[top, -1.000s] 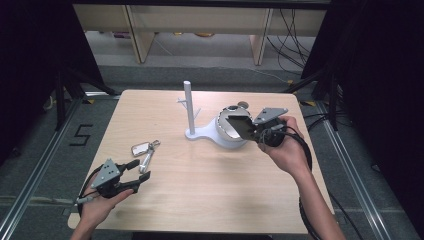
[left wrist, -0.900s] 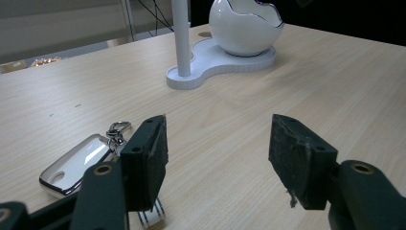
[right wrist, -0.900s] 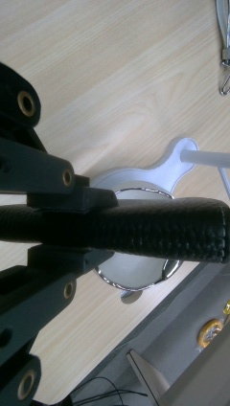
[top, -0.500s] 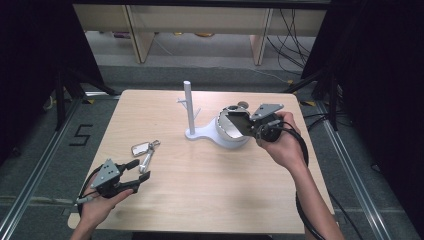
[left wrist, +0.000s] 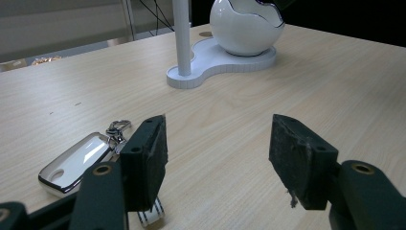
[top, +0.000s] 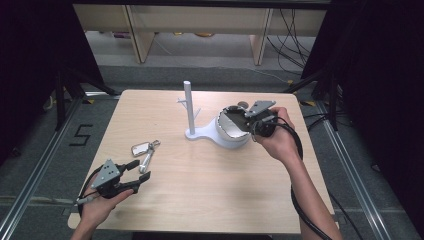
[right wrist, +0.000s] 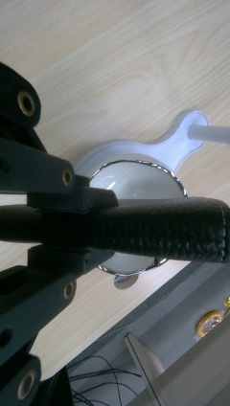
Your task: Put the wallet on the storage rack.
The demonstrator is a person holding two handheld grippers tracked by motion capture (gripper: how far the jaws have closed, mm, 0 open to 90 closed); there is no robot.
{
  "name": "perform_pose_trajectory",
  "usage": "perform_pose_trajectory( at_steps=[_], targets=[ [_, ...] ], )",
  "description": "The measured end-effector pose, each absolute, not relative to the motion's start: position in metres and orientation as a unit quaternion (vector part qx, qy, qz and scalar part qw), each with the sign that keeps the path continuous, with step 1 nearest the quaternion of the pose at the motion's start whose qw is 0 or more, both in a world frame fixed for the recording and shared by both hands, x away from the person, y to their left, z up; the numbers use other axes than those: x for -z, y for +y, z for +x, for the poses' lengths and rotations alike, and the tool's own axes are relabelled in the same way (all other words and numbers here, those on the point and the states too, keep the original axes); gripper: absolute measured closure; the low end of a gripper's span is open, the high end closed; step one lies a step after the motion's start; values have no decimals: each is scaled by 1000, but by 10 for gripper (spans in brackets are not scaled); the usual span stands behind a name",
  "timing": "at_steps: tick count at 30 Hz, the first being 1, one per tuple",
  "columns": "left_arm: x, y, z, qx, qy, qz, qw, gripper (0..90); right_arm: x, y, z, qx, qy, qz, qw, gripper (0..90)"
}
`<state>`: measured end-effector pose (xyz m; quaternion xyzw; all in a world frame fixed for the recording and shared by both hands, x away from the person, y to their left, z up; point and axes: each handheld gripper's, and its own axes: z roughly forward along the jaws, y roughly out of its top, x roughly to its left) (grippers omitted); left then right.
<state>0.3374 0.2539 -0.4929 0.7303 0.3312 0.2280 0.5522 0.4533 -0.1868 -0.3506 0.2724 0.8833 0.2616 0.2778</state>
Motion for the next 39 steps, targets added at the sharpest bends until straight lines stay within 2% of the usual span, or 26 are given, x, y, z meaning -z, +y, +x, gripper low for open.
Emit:
perform_pose_trajectory(
  at_steps=[15, 19, 20, 39],
  targets=[
    [493, 253, 338, -228, 333, 729, 552, 378, 365, -183, 470, -223, 900, 244, 283, 776],
    [493, 253, 338, -228, 334, 732, 549, 378, 368, -180, 478, -212, 909, 235, 272, 771],
    [494, 253, 338, -226, 333, 730, 552, 376, 370, -180, 482, -213, 911, 243, 256, 770],
    [497, 251, 338, -224, 337, 735, 544, 367, 381, -168, 504, -211, 920, 240, 225, 755]
  ],
)
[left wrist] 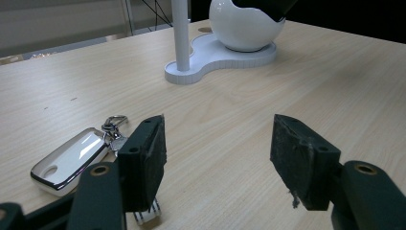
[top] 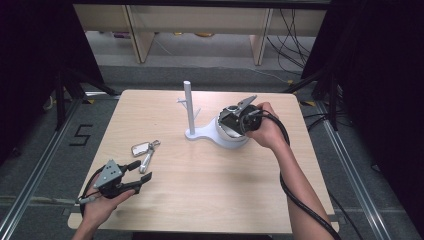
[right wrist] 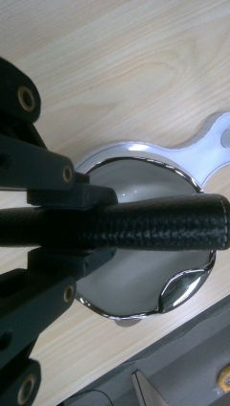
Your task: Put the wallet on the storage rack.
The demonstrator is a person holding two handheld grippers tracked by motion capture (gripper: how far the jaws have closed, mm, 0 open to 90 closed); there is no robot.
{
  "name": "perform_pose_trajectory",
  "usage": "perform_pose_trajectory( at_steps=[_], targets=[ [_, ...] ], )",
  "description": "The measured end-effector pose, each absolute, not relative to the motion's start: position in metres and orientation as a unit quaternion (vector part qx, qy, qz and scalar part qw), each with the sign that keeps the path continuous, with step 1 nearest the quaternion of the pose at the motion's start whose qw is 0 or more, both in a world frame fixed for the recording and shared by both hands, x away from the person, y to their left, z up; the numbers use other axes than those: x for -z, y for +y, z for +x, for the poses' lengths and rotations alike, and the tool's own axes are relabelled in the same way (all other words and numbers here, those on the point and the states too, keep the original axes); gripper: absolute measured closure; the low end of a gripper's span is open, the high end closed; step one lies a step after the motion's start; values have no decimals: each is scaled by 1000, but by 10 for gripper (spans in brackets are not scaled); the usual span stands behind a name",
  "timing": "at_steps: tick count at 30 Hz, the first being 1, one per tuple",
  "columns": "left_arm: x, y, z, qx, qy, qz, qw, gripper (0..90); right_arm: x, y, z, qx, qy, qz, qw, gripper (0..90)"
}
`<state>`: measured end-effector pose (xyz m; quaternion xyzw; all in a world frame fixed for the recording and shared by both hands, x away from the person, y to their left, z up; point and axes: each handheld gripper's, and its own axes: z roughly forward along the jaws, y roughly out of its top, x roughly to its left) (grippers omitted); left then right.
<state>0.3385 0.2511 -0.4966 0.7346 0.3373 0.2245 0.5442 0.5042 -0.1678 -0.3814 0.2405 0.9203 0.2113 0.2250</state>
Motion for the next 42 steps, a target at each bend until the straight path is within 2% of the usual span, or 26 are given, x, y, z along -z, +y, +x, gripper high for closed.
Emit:
perform_pose_trajectory(
  at_steps=[3, 4, 5, 9, 14, 21, 27, 30, 35, 42],
  targets=[
    [496, 250, 338, -225, 336, 736, 543, 367, 382, -166, 506, -213, 920, 244, 220, 740],
    [496, 250, 338, -225, 336, 736, 543, 367, 382, -165, 506, -216, 919, 246, 220, 721],
    [496, 251, 338, -226, 336, 737, 541, 367, 383, -165, 508, -221, 916, 256, 215, 663],
    [496, 251, 339, -224, 334, 733, 549, 367, 382, -166, 512, -230, 903, 279, 232, 611],
    [496, 251, 338, -226, 336, 735, 544, 367, 379, -171, 513, -242, 884, 298, 265, 609],
    [496, 251, 338, -226, 336, 735, 544, 367, 384, -178, 514, -235, 871, 330, 278, 613],
    [496, 251, 338, -222, 339, 733, 547, 367, 390, -182, 513, -249, 862, 347, 274, 586],
    [496, 251, 338, -223, 342, 731, 547, 354, 387, -185, 510, -262, 848, 363, 284, 507],
    [496, 251, 339, -222, 344, 730, 547, 343, 383, -189, 506, -268, 842, 372, 284, 470],
    [494, 251, 339, -220, 348, 726, 550, 340, 384, -196, 495, -284, 831, 392, 274, 465]
  ],
)
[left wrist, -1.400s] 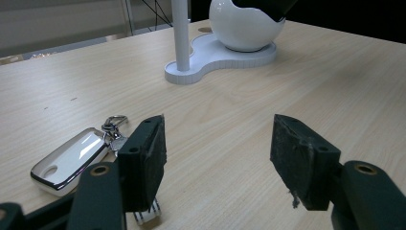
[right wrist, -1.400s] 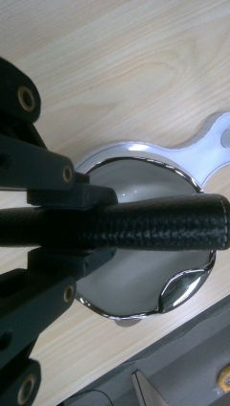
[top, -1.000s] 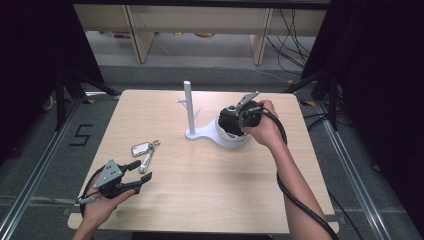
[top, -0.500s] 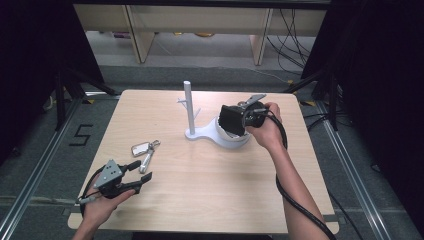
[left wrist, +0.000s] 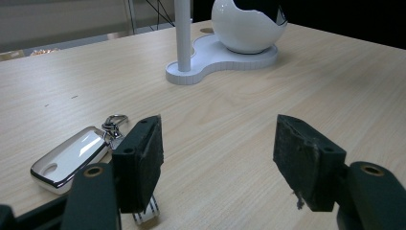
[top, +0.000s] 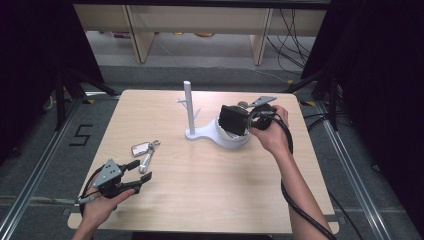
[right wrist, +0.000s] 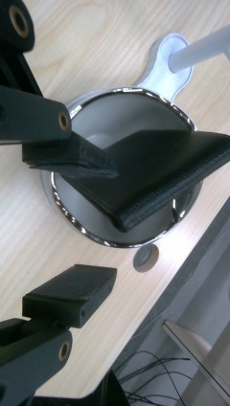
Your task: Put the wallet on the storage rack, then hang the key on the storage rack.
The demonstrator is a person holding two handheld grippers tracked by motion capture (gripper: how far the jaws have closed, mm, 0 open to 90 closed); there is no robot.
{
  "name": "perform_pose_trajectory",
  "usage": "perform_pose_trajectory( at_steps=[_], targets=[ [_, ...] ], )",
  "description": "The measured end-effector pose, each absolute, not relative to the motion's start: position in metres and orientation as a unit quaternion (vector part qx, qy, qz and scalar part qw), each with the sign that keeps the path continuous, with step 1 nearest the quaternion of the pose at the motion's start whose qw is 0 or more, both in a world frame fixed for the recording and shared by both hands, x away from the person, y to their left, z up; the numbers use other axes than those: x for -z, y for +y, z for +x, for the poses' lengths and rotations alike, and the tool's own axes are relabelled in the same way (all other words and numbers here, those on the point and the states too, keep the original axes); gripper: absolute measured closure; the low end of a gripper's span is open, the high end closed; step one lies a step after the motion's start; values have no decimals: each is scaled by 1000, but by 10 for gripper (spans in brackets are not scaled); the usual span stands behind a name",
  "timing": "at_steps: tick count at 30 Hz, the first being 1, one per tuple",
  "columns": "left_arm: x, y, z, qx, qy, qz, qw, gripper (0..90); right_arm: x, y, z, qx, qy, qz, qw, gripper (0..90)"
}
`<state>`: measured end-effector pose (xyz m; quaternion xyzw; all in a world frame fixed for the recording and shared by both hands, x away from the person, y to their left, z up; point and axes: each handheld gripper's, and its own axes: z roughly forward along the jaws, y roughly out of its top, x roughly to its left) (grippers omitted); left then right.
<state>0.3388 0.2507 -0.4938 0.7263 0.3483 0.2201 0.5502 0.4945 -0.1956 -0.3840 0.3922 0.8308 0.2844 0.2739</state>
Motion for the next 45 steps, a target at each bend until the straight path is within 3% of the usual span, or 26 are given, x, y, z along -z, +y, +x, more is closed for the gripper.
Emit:
perform_pose_trajectory(
  at_steps=[10, 14, 21, 23, 29, 37, 40, 45],
  targets=[
    [487, 252, 344, -219, 357, 722, 551, 337, 390, -215, 472, -329, 803, 410, 282, 435],
    [486, 254, 348, -227, 361, 721, 546, 395, 400, -218, 457, -337, 799, 422, 263, 442],
    [484, 251, 353, -227, 376, 721, 536, 507, 420, -221, 432, -348, 802, 419, 247, 503],
    [482, 249, 353, -217, 395, 699, 555, 547, 427, -219, 419, -371, 791, 412, 260, 563],
    [479, 250, 354, -226, 398, 704, 543, 583, 436, -217, 397, -396, 780, 412, 254, 640],
    [479, 246, 366, -220, 387, 706, 550, 532, 449, -223, 369, -411, 772, 424, 233, 646],
    [477, 244, 377, -211, 397, 712, 540, 445, 457, -225, 360, -411, 773, 428, 224, 635],
    [475, 243, 390, -210, 399, 713, 537, 399, 461, -223, 352, -406, 766, 448, 219, 632]
  ],
)
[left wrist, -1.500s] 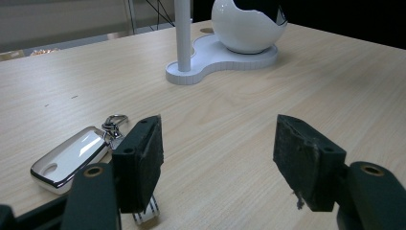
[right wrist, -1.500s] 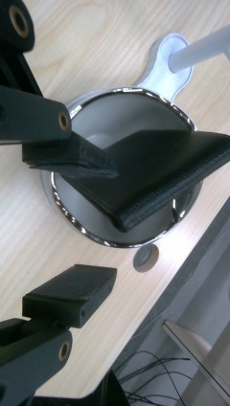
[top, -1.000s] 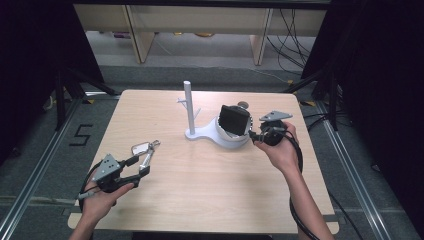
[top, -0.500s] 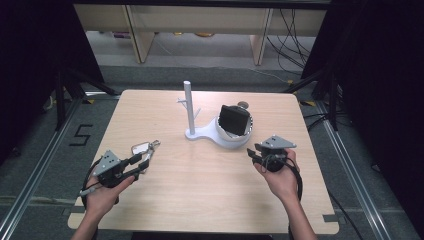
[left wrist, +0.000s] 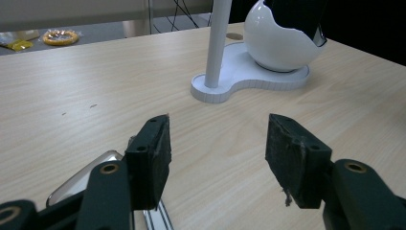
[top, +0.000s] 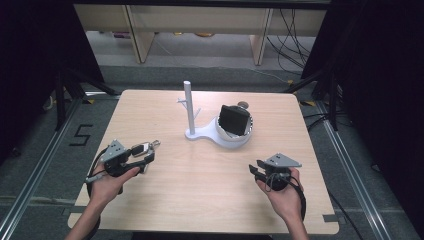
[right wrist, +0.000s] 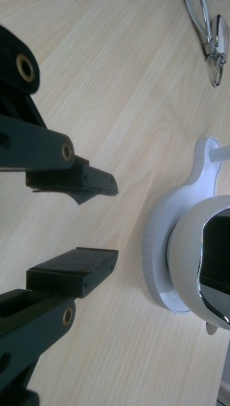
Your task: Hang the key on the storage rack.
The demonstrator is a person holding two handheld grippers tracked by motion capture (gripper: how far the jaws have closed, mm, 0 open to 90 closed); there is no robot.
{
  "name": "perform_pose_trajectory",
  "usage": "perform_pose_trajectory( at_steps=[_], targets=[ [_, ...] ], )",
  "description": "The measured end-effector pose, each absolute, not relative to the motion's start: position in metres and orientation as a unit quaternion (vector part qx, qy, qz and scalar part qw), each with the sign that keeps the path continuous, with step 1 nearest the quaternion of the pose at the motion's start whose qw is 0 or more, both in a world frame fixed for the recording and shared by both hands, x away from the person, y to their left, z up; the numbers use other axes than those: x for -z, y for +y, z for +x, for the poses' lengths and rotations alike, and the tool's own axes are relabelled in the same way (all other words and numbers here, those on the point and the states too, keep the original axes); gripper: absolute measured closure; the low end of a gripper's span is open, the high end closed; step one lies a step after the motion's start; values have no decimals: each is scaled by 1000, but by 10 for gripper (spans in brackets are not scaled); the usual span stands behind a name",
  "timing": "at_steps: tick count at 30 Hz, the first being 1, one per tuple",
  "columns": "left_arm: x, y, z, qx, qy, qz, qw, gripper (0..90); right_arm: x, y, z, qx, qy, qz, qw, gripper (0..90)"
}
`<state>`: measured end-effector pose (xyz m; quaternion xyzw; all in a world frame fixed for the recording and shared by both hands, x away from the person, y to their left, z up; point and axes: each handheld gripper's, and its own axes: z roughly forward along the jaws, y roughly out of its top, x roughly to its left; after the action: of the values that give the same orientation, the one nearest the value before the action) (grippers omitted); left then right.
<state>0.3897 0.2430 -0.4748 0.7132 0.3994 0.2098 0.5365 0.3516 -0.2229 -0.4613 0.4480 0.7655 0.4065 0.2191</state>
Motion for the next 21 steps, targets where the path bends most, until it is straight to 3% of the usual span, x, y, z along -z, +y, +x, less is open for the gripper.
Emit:
perform_pose_trajectory(
  at_steps=[5, 6, 8, 21],
  targets=[
    [472, 239, 398, -215, 405, 730, 507, 386, 464, -222, 348, -421, 764, 438, 217, 624],
    [472, 238, 401, -214, 397, 742, 495, 479, 464, -221, 346, -422, 762, 436, 225, 621],
    [472, 237, 403, -210, 399, 743, 494, 513, 465, -220, 346, -422, 764, 436, 217, 618],
    [482, 231, 457, -225, 397, 800, 390, 527, 467, -214, 342, -413, 767, 446, 205, 594]
  ],
)
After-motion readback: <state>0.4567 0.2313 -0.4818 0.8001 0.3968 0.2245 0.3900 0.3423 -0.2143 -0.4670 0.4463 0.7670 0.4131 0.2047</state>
